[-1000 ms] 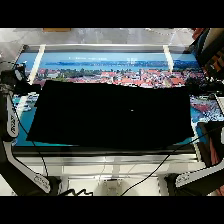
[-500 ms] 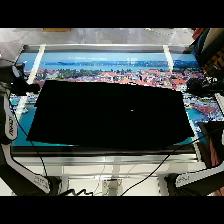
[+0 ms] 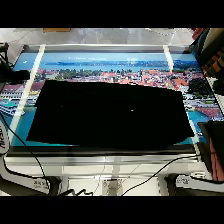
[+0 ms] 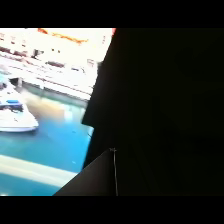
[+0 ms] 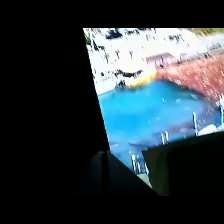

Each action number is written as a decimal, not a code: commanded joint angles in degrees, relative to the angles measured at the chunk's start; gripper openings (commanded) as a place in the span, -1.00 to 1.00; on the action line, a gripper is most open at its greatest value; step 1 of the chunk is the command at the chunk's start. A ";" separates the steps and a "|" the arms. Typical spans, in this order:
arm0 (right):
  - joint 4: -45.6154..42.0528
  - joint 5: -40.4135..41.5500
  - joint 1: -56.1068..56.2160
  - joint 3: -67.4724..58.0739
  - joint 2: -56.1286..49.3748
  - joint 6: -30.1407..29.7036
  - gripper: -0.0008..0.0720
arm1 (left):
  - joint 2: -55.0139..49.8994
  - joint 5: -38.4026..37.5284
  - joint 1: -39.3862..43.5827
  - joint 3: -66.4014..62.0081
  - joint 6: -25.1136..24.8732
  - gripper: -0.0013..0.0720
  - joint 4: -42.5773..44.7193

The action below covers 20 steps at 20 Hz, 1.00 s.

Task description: Fold the clothes and pants, and hang the long-sleeved shirts on hangers.

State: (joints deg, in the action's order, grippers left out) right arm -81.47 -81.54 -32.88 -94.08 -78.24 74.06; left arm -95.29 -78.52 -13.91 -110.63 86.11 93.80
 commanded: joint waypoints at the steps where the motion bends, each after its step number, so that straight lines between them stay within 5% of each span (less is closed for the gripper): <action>1: 1.20 -4.20 -4.35 7.17 10.36 -3.52 -0.93 | 1.18 -3.63 0.57 1.09 -3.78 -0.95 -6.56; 7: 4.11 -4.00 -14.58 36.17 28.37 -2.05 -0.93 | 9.88 -8.70 1.07 4.63 -12.98 -0.95 -13.60; 10: 7.74 -5.70 -14.99 49.81 30.32 0.33 -0.92 | 18.16 -6.71 1.07 8.70 -13.57 -0.95 -13.73; 11: 9.88 -5.03 -14.97 53.24 30.32 0.42 -0.64 | 21.27 -6.71 1.07 10.12 -13.60 -0.95 -13.73; 12: 11.63 -3.34 -14.97 55.69 30.27 2.25 0.14 | 24.00 -6.62 1.07 11.39 -14.47 -0.95 -13.73; 13: 12.57 -1.31 -14.97 57.61 30.23 4.90 0.50 | 26.43 -6.54 1.07 12.41 -15.93 -0.95 -13.75; 20: 12.11 14.73 -15.06 62.23 29.53 10.56 0.34 | 33.05 -6.64 1.01 13.62 -17.53 -0.95 -12.90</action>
State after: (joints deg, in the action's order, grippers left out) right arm -69.49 -73.80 -47.83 -34.15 -48.29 82.21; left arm -64.34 -85.21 -12.91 -97.49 69.12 80.88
